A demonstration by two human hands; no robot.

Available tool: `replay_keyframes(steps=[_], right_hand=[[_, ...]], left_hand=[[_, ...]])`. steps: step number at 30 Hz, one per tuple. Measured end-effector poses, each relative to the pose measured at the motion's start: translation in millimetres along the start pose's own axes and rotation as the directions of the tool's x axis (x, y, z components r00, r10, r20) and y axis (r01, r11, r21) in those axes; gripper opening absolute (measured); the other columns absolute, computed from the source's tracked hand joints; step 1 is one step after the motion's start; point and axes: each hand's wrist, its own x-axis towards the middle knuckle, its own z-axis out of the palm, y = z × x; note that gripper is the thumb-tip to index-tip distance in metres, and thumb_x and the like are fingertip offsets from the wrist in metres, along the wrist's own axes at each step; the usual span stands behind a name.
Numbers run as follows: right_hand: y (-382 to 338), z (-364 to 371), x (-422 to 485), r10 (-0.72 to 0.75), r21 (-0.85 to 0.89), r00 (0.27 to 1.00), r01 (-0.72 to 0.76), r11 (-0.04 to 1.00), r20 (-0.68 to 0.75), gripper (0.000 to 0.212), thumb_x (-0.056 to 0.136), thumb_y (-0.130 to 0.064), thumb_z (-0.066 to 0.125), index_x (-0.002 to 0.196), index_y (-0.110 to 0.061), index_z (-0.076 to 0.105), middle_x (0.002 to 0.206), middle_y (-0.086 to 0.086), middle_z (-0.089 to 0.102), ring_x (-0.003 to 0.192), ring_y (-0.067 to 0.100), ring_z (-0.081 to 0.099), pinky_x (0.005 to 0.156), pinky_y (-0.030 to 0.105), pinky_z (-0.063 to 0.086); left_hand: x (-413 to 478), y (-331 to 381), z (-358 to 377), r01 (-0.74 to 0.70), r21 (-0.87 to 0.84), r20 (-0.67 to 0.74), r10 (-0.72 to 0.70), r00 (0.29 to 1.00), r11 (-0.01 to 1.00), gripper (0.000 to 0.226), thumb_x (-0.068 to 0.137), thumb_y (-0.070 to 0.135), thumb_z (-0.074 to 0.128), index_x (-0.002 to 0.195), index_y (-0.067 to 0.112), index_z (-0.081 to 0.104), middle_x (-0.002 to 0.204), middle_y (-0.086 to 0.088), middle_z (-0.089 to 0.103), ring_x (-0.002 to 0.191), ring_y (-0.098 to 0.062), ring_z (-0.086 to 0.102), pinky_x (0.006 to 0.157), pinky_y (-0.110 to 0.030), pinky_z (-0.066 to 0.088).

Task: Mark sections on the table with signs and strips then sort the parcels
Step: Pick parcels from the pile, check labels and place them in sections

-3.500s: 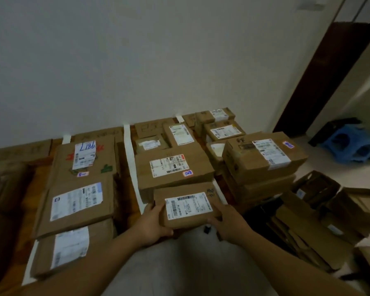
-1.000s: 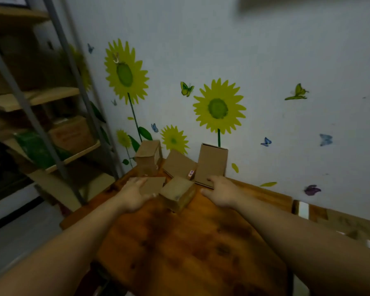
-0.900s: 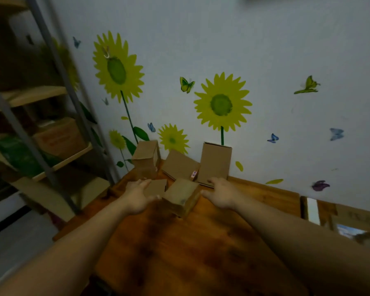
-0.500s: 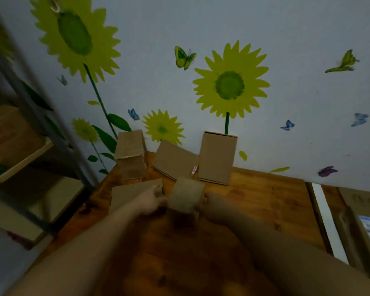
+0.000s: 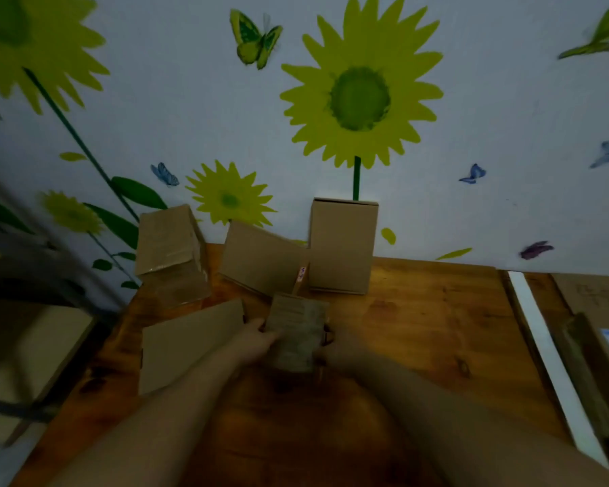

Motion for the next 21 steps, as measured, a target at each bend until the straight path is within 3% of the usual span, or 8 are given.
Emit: replay_keyframes(steps=[3, 5, 8, 11, 14, 16, 18, 21], right_hand=[[0, -4, -18, -0.021, 0.065, 0.997, 0.025, 0.998, -0.071, 0.053, 0.087, -0.005, 0.065, 0.135, -0.011, 0.044, 0.128, 0.01, 0.056, 0.11, 0.023, 0.057, 0.091, 0.034, 0.051], [-5, -5, -35, -0.034, 0.213, 0.988, 0.065, 0.975, -0.149, 0.045, 0.091, -0.019, 0.062, 0.132, -0.014, 0.043, 0.125, 0.007, 0.055, 0.105, 0.02, 0.055, 0.078, 0.029, 0.053], [-18, -6, -60, -0.007, 0.409, 0.963, 0.121, 0.905, -0.269, 0.037, 0.094, -0.049, 0.049, 0.115, -0.018, 0.047, 0.115, 0.005, 0.057, 0.099, 0.019, 0.056, 0.089, 0.044, 0.052], [-32, -2, -89, -0.012, 0.441, 0.915, 0.207, 0.873, -0.404, 0.042, 0.093, -0.06, 0.041, 0.105, -0.021, 0.052, 0.109, 0.005, 0.06, 0.101, 0.025, 0.059, 0.093, 0.05, 0.049], [-36, 5, -124, -0.019, 0.453, 0.87, 0.276, 0.848, -0.493, 0.035, 0.093, -0.048, 0.051, 0.109, -0.016, 0.053, 0.114, 0.015, 0.061, 0.102, 0.033, 0.061, 0.089, 0.051, 0.052], [-34, 7, -145, -0.046, 0.482, 0.873, 0.312, 0.819, -0.486, 0.036, 0.092, -0.033, 0.057, 0.125, -0.021, 0.048, 0.116, 0.009, 0.06, 0.1, 0.028, 0.061, 0.082, 0.043, 0.052], [-32, 7, -164, -0.1, 0.475, 0.863, 0.365, 0.8, -0.495, 0.038, 0.091, -0.021, 0.059, 0.127, -0.025, 0.047, 0.111, 0.003, 0.061, 0.093, 0.022, 0.062, 0.079, 0.037, 0.05], [-34, 5, -191, -0.146, 0.484, 0.824, 0.455, 0.747, -0.548, 0.028, 0.092, -0.03, 0.061, 0.116, -0.017, 0.055, 0.109, 0.004, 0.063, 0.093, 0.019, 0.063, 0.083, 0.039, 0.055]], left_hand=[[-11, -1, -2, -0.05, -0.149, 0.007, 0.051, 0.999, 0.988, 0.041, 0.096, 0.023, 0.052, 0.132, 0.009, 0.041, 0.119, -0.012, 0.054, 0.094, -0.022, 0.058, 0.074, -0.033, 0.052], [-27, 1, -1, -0.084, -0.236, -0.003, 0.085, 0.996, 0.968, 0.04, 0.098, 0.031, 0.047, 0.131, 0.01, 0.04, 0.116, -0.014, 0.054, 0.089, -0.02, 0.058, 0.062, -0.029, 0.047], [-58, 11, -1, -0.147, -0.41, -0.03, 0.147, 0.989, 0.9, 0.038, 0.1, 0.042, 0.035, 0.126, 0.016, 0.045, 0.123, -0.011, 0.054, 0.105, -0.025, 0.055, 0.072, -0.034, 0.047], [-85, 16, -7, -0.215, -0.441, -0.108, 0.186, 0.977, 0.871, 0.041, 0.096, 0.051, 0.04, 0.116, 0.018, 0.053, 0.119, -0.008, 0.06, 0.104, -0.025, 0.058, 0.09, -0.044, 0.049], [-114, 17, -9, -0.282, -0.436, -0.109, 0.261, 0.959, 0.854, 0.035, 0.093, 0.041, 0.051, 0.123, 0.022, 0.05, 0.121, -0.002, 0.055, 0.11, -0.021, 0.053, 0.092, -0.039, 0.047], [-133, 15, -10, -0.335, -0.441, -0.099, 0.326, 0.94, 0.833, 0.043, 0.091, 0.025, 0.058, 0.13, 0.025, 0.041, 0.118, 0.0, 0.051, 0.109, -0.019, 0.051, 0.088, -0.037, 0.047], [-148, 12, -12, -0.389, -0.446, -0.084, 0.395, 0.915, 0.806, 0.056, 0.088, 0.012, 0.062, 0.135, 0.026, 0.035, 0.12, 0.001, 0.052, 0.109, -0.018, 0.052, 0.088, -0.037, 0.047], [-167, 11, -10, -0.385, -0.449, -0.009, 0.426, 0.904, 0.807, 0.041, 0.093, 0.032, 0.056, 0.132, 0.027, 0.047, 0.128, 0.004, 0.055, 0.116, -0.021, 0.053, 0.089, -0.041, 0.046]])
